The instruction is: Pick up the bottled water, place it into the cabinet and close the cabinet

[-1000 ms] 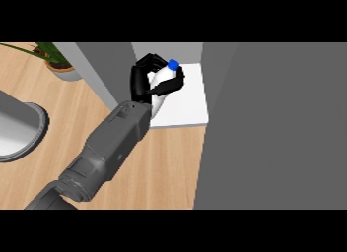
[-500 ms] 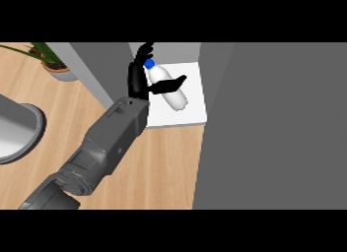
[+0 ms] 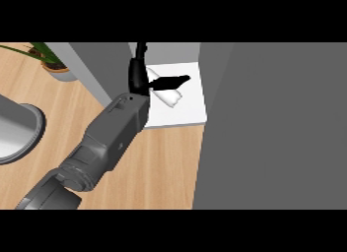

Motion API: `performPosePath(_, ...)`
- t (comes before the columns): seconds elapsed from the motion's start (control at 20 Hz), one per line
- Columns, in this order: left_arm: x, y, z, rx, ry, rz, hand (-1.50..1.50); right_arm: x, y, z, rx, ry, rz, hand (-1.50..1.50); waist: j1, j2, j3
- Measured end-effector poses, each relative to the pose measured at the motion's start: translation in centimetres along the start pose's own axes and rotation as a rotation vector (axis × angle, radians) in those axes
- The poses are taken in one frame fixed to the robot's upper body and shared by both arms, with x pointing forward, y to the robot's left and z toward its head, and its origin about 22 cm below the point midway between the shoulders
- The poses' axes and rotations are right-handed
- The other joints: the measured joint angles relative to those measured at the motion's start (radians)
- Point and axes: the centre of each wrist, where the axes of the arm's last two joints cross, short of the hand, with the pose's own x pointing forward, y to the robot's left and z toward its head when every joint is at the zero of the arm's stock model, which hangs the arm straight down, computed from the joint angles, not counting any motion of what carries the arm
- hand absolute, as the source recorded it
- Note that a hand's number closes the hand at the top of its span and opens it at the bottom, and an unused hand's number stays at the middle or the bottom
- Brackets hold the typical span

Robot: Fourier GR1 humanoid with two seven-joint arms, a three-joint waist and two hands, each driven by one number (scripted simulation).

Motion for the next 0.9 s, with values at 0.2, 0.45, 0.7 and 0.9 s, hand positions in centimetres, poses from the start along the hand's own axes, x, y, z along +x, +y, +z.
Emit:
performPosePath(0.2,0.2,0.0,-0.1,-0.039,-0.021,0.037,-1.5,-0.1,0.1,0.2,0.0,0.002,-0.01,-1.5,0.0,-0.001,0.0)
performPosePath(0.45,1.3,-0.6,-0.4,-0.142,-0.074,0.17,-1.5,-0.1,-0.1,0.1,-0.011,0.002,-0.005,-1.5,0.007,-0.005,0.0)
performPosePath(0.7,2.7,-1.2,-0.8,-0.229,-0.096,0.29,-1.5,-0.1,-0.5,0.3,-0.018,0.013,0.014,-1.5,0.015,-0.011,0.0)
performPosePath(0.9,3.1,-1.6,-0.4,-0.26,-0.091,0.363,-1.5,-0.1,-0.4,0.3,-0.017,0.021,0.008,-1.5,0.031,-0.018,0.0)
